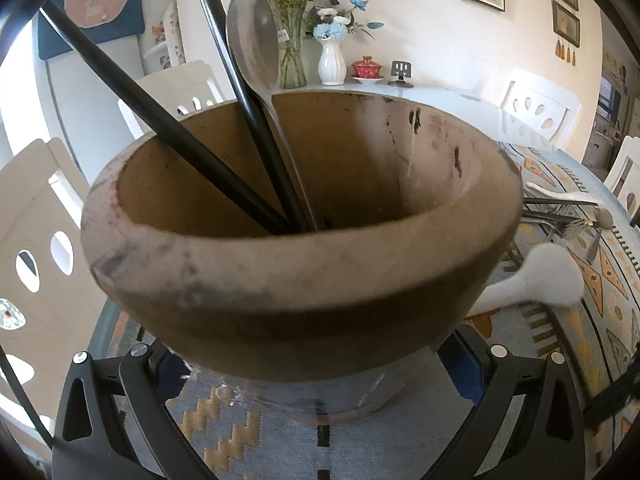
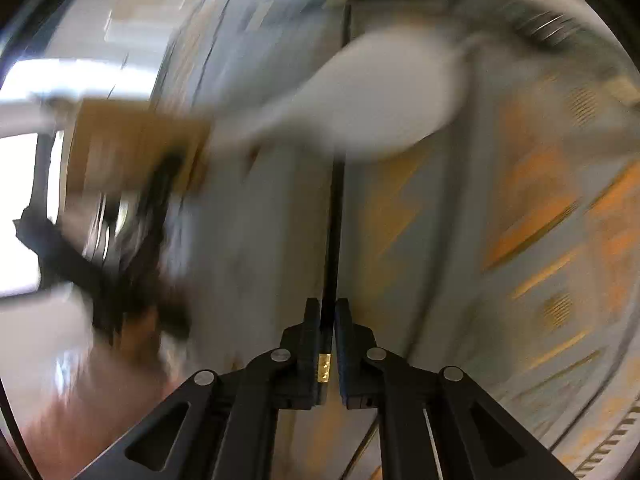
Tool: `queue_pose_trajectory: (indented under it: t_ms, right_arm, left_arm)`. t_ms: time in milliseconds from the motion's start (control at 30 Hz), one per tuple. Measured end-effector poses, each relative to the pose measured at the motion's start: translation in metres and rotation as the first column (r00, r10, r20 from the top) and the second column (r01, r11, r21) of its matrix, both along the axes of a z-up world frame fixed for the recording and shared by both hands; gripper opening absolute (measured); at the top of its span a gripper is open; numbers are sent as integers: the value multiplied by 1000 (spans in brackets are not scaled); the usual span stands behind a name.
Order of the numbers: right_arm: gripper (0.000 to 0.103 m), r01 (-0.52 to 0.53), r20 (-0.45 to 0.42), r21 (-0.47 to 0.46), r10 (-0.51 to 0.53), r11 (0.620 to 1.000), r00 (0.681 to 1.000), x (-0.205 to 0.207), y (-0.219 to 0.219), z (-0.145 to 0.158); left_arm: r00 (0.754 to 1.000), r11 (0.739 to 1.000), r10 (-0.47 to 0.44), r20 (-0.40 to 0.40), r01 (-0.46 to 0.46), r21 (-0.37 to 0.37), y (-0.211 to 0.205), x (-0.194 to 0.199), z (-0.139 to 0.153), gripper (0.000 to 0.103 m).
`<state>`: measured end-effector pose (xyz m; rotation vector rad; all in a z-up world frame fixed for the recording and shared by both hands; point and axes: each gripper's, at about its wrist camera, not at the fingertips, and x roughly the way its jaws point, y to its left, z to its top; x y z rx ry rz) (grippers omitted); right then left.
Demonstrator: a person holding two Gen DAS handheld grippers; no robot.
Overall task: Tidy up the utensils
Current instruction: 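Lift the black chopstick upright and carry it above the wooden holder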
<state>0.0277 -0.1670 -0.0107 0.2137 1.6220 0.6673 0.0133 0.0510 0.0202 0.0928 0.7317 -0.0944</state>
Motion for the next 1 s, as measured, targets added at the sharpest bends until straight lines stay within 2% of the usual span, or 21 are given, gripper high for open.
queue_pose_trajectory:
  t_ms: [33, 267, 500, 600, 667, 733, 833, 1000]
  right_arm:
    - [7, -19, 23, -45, 20, 999, 1000, -4, 6, 0]
    - [8, 114, 86, -64, -109, 991, 990, 18, 3, 11]
    - [5, 120, 168, -58, -109, 991, 980, 41, 22, 11]
    - [4, 197, 114, 42, -201, 979, 973, 42, 6, 2]
    - [5, 294, 10, 144, -298, 945, 954, 43, -11, -9]
    - [5, 351, -72, 209, -343, 913, 936, 42, -20, -16]
    - [5, 361, -115, 284, -343, 888, 932, 30, -12, -14]
    - [5, 337, -130, 390, -311, 857, 941, 20, -1, 4]
  left_arm:
    - [1000, 1000, -1, 0, 1, 1, 0, 0, 0, 102]
    - [1000, 1000, 0, 20, 0, -4, 1, -6, 2, 102]
    - [1000, 1000, 8, 9, -8, -8, 2, -5, 1, 102]
    - [1000, 1000, 5, 12, -5, -5, 2, -3, 2, 102]
    - [1000, 1000, 5, 18, -5, -4, 2, -4, 3, 102]
    - [1000, 1000, 2, 16, -2, -3, 1, -4, 2, 102]
    - [1000, 1000, 3, 7, -3, 0, 0, -4, 1, 103]
    - [1000, 1000, 0, 9, 0, 5, -1, -3, 3, 102]
